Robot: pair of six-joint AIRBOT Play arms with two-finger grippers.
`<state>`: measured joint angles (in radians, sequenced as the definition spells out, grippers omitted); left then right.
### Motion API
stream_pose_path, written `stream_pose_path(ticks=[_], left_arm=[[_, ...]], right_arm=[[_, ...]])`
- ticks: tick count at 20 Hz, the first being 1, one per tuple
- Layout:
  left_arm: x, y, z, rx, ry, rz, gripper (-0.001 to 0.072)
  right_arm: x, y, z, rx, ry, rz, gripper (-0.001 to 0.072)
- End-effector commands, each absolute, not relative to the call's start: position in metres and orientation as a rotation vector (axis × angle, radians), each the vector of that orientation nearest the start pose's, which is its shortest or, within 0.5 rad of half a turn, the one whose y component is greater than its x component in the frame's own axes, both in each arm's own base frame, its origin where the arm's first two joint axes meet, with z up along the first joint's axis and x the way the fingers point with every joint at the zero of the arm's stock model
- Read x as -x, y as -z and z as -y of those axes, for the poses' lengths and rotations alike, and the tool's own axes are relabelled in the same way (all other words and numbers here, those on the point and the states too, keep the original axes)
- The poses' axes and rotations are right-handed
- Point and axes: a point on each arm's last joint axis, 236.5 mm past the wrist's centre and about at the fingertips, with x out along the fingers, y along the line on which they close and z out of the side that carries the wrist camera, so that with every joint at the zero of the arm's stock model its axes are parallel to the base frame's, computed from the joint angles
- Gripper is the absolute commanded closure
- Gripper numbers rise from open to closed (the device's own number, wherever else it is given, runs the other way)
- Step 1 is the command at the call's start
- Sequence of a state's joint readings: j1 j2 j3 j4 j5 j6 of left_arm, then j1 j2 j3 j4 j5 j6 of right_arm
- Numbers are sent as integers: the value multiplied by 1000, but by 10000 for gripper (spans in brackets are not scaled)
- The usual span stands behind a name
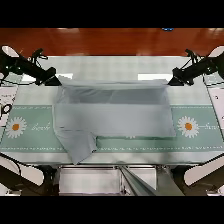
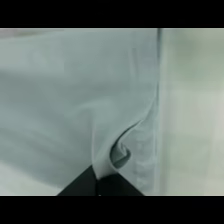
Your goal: Fold the shirts.
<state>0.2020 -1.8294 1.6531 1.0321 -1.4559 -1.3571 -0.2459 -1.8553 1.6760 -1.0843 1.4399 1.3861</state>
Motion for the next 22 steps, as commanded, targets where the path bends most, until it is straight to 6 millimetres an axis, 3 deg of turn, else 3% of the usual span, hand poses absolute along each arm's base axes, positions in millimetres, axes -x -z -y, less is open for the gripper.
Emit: stream_pose_path(ticks=[1,8,9,10,11,14,17,19,22], left_arm=[[-423,56,28,435,357,-1612,691],[-417,72,30,452,341,-1628,691],[-417,72,30,460,335,-1630,684],[-417,72,30,478,316,-1637,511],[-415,71,30,495,299,-1645,206],[-417,53,30,508,269,-1610,199],[-413,29,15,523,197,-1469,200],[-384,31,-1,570,121,-1415,200],[-313,49,-9,781,40,-1369,200]], right_arm=[[-438,75,1,-492,-257,-1553,690],[-441,85,0,-506,-240,-1540,690],[-443,85,1,-514,-228,-1533,614],[-443,85,1,-537,-206,-1538,365],[-441,84,0,-545,-207,-1551,301],[-418,69,16,-562,-188,-1612,300],[-404,40,46,-624,-93,-1492,300],[-381,38,62,-656,-27,-1397,299],[-335,44,48,-783,-56,-1266,299]])
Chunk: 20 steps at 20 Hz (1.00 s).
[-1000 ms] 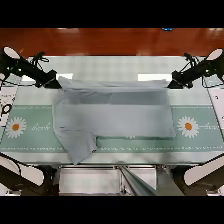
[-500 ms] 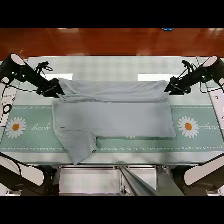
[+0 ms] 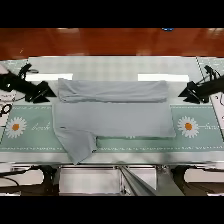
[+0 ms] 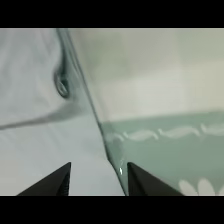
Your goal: Fold the shirts.
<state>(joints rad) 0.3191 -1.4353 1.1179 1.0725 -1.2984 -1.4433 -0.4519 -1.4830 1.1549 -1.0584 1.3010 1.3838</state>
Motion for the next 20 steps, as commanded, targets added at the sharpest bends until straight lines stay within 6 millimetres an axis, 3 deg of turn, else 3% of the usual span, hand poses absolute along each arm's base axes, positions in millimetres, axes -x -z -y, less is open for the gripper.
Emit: stream_pose_path(ticks=[1,3,5,7,10,14,20], left_arm=[[-296,52,-5,932,14,-1309,200],[-283,47,0,1201,-12,-1130,200],[-267,41,9,1314,20,-1035,200],[-240,53,15,1252,21,-1131,200],[-199,81,8,1143,-82,-1323,200],[-197,81,17,1139,-53,-1351,200],[-186,97,45,1106,29,-1504,200]], right_arm=[[-320,44,37,-837,-75,-1235,299],[-292,45,10,-883,-106,-1203,299],[-280,43,-3,-889,-94,-1147,299],[-276,36,-4,-860,-94,-1117,300],[-278,32,-4,-860,-95,-1103,300],[-279,33,-3,-856,-90,-1099,300],[-277,33,-4,-854,-93,-1107,299]])
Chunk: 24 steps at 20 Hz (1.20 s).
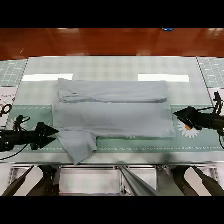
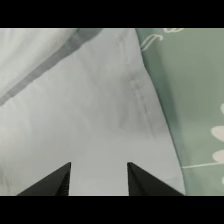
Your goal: Fold the shirts.
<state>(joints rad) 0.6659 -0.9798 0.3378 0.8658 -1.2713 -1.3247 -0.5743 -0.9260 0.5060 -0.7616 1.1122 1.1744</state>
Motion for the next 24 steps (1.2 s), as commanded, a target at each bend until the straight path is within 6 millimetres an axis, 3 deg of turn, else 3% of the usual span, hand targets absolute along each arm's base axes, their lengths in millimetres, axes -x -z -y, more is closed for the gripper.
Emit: stream_pose_path(ticks=[1,6,11,12,14,19,24], left_arm=[[-184,100,47,1098,30,-1522,200],[-179,109,51,1106,27,-1572,200],[-181,136,68,968,42,-1637,202],[-184,141,69,953,22,-1639,235],[-192,141,70,920,24,-1622,694],[-206,126,68,894,70,-1592,691],[-207,123,68,891,73,-1584,691]], right_arm=[[-277,33,-4,-855,-95,-1109,299],[-277,33,-4,-857,-93,-1108,300],[-279,34,-1,-864,-75,-1100,299],[-278,36,1,-854,-64,-1103,300],[-268,46,13,-837,4,-1149,300],[-210,79,44,-766,202,-1381,300],[-200,93,13,-891,84,-1512,300]])
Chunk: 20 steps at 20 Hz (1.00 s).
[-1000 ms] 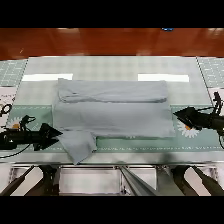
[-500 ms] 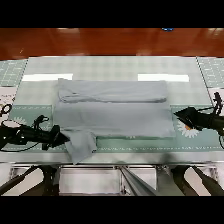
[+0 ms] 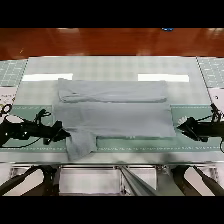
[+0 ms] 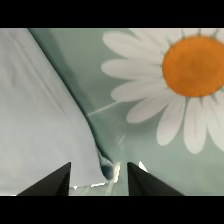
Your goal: Fold the shirts.
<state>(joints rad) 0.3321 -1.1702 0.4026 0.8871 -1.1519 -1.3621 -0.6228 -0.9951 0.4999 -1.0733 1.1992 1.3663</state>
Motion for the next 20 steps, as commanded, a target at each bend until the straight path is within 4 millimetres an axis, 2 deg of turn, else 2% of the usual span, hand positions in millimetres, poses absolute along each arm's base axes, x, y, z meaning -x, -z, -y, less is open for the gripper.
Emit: stream_pose_path(ticks=[1,8,10,11,12,14,16,19,20], left_arm=[[-208,124,68,890,72,-1583,691],[-211,123,68,899,69,-1568,691],[-214,123,66,896,64,-1558,691],[-215,123,66,894,63,-1554,691],[-217,121,65,892,65,-1550,691],[-225,115,63,884,76,-1534,691],[-240,102,60,865,100,-1504,691],[-278,77,47,815,120,-1404,691],[-296,64,43,812,124,-1349,691]], right_arm=[[-200,97,10,-915,75,-1531,299],[-229,103,-19,-1091,-86,-1479,300],[-233,107,-24,-1089,-103,-1484,316],[-234,108,-31,-1057,-135,-1504,429],[-238,109,-37,-1003,-178,-1507,677],[-250,102,-44,-933,-223,-1497,691],[-263,92,-43,-898,-242,-1477,691],[-293,74,-29,-852,-240,-1401,691],[-307,66,-21,-824,-232,-1360,691]])
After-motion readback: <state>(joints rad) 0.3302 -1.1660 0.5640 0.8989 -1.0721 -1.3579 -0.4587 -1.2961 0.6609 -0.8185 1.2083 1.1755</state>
